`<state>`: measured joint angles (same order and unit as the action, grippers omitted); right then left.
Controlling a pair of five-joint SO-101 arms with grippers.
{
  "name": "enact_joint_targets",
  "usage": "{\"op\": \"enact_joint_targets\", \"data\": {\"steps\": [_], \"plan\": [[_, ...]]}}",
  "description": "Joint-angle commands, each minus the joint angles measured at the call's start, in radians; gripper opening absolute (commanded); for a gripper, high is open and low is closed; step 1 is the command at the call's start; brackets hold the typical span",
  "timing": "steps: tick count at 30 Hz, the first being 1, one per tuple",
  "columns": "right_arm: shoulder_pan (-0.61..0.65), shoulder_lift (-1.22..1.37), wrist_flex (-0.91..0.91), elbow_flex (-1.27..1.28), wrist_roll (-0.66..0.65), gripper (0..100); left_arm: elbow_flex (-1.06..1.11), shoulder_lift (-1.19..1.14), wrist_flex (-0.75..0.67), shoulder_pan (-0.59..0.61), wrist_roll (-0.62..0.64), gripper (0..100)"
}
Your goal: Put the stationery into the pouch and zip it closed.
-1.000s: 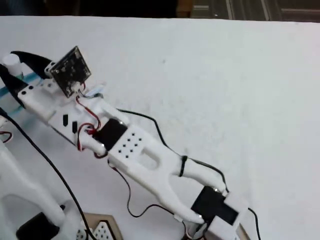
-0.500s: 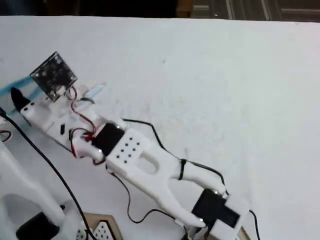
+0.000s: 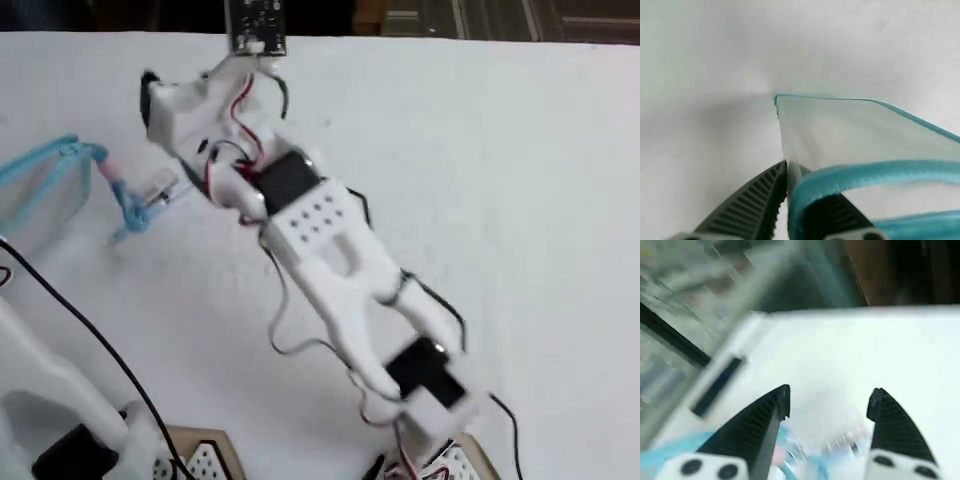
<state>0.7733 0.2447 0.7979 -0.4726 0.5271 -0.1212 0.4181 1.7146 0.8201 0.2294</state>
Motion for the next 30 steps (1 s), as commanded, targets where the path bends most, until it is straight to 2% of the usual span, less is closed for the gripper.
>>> {"op": "enact_joint_targets", "data": {"steps": [1, 8, 15, 21, 23, 26, 30], "plan": [[0.012, 0.193, 0.139, -0.190, 0.035, 24.3, -0.011, 0.035, -0.020, 0.007, 0.009, 2], [0.033, 0.693, 0.318, -0.638, 0.051, 24.3, -0.011, 0.035, -0.015, 0.007, 0.009, 2], [0.019, 1.049, 0.285, -0.976, 0.043, 24.1, -0.011, 0.035, -0.017, 0.007, 0.008, 2], [0.021, 1.090, 0.263, -0.985, -0.041, 22.7, -0.011, 0.035, -0.021, 0.004, 0.009, 2], [0.018, 1.086, 0.280, -0.996, -0.077, 15.6, -0.011, 0.035, -0.021, 0.005, 0.009, 2], [0.005, 1.072, 0.349, -1.031, -0.201, 1.2, -0.011, 0.035, -0.017, 0.007, 0.008, 2], [-0.015, 1.035, 0.435, -1.169, -0.247, 5.9, -0.011, 0.035, -0.017, 0.007, 0.006, 2]]}}
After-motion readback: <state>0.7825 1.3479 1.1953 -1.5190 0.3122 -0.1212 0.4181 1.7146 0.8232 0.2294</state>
